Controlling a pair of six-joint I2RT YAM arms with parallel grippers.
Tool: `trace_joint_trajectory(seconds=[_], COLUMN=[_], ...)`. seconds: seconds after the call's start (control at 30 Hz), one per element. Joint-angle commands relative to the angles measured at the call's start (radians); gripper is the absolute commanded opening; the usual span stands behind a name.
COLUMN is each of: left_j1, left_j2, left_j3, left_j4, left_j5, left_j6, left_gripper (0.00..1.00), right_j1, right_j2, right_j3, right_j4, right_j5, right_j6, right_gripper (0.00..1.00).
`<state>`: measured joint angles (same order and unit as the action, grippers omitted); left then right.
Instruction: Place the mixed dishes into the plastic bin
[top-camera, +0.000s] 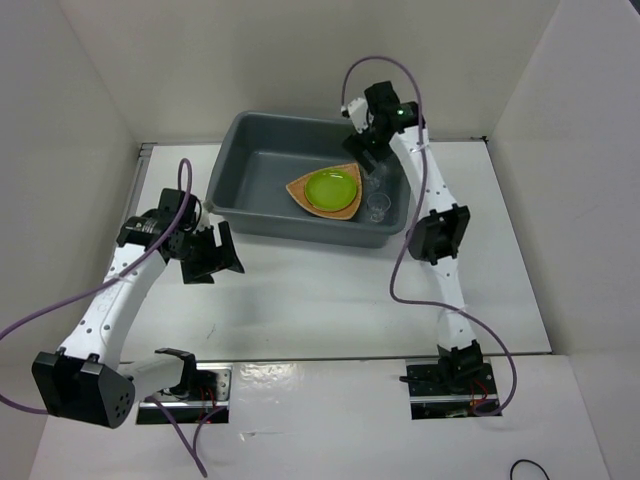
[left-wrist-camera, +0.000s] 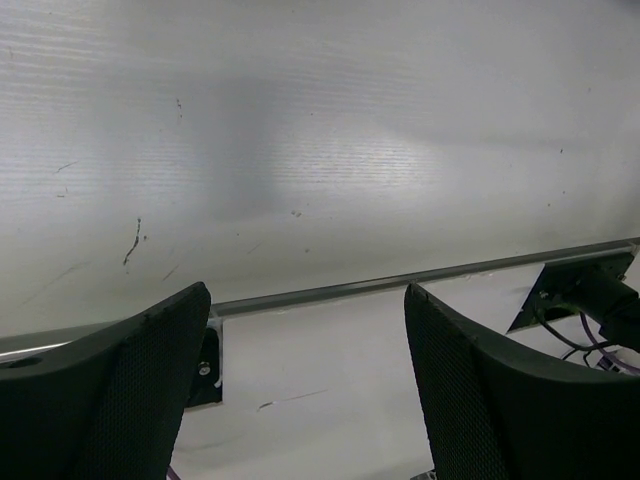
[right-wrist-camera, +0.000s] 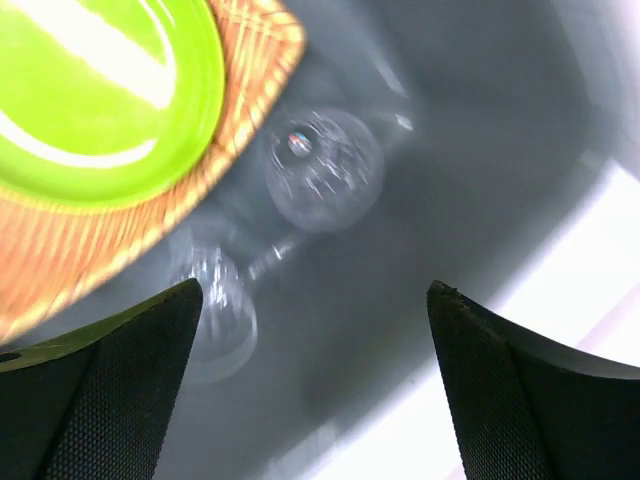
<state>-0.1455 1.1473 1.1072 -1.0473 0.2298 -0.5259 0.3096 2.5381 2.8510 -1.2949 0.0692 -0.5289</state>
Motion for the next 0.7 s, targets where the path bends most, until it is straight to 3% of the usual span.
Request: trace_joint_trajectory(seconds=[0.0, 0.3, 0.43, 0.67], left_j1=[0.006, 0.006, 0.006, 0.006], left_j2=[-0.035, -0.173, -0.26, -0.302], left_j3=[0.025, 0.069, 0.017, -0.033], left_j4=[-0.016, -0.039, 0.042, 0.066], left_j5=[0.032, -0.01, 0.002, 0.025], left_j6=[0.026, -0.017, -0.071, -0.115], left_gripper=[0.85, 0.87, 0.88, 0.88], right_j1=[-0.004, -0.09, -0.102, -0.113], right_j2=[-0.284, -0.931, -1.279, -1.542], right_j3=[-0.056, -0.553, -0.938, -1.286], right_j4=[-0.004, 0.005, 0.064, 0.137], right_j5=[0.032, 0.036, 0.139, 0.164], right_j6=[0.055, 0.124, 0.1, 0.115], right_gripper=[0.98, 0.98, 0.98, 0.98])
